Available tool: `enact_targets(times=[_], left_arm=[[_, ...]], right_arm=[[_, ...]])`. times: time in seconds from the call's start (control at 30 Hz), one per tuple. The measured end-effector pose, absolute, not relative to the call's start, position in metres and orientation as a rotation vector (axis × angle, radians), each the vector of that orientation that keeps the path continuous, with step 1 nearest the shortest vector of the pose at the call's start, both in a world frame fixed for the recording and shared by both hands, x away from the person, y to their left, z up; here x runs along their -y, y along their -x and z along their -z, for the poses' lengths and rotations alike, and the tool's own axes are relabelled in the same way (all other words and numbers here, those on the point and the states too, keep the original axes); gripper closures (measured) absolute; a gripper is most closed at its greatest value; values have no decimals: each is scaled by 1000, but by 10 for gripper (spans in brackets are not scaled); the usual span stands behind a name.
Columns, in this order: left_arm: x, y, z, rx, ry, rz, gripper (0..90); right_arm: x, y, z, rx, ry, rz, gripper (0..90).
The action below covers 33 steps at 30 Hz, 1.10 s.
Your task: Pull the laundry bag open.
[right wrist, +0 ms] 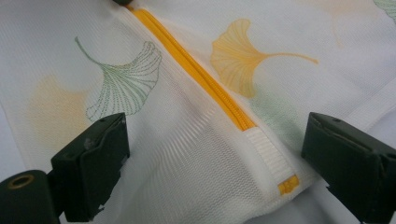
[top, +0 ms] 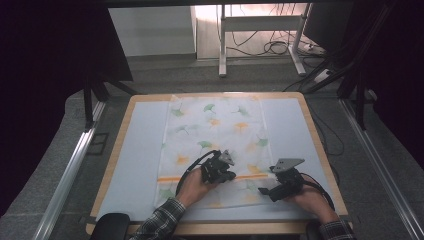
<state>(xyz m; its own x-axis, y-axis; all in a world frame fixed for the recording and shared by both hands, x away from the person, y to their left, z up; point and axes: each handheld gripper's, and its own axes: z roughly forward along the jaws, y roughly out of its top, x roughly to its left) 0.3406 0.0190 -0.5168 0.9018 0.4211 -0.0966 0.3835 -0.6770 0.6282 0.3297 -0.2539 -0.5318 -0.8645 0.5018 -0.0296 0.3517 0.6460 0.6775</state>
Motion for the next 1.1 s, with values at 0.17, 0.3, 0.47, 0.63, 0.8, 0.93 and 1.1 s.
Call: enact_targets(times=[0.17, 0.3, 0.47, 0.63, 0.8, 0.93, 1.1], left_arm=[[-26, -339, 517, -586, -2379, -68, 900], [-28, -337, 516, -586, -2381, -80, 900], [-34, -336, 516, -597, -2377, -86, 900], [-43, -334, 517, -620, -2364, -82, 900], [-51, -332, 516, -639, -2358, -86, 900], [-55, -331, 517, -655, -2350, -87, 900], [-60, -330, 517, -663, -2356, -90, 900]], right_arm=[[254, -330, 532, -2650, -696, -1024, 74], [254, -330, 532, -2648, -699, -1025, 74], [254, -330, 532, -2649, -697, -1026, 74], [254, -330, 532, -2650, -696, -1024, 74], [254, -330, 532, -2648, -698, -1026, 74], [254, -330, 532, -2647, -698, -1026, 74], [254, -329, 532, -2646, -699, -1027, 74]])
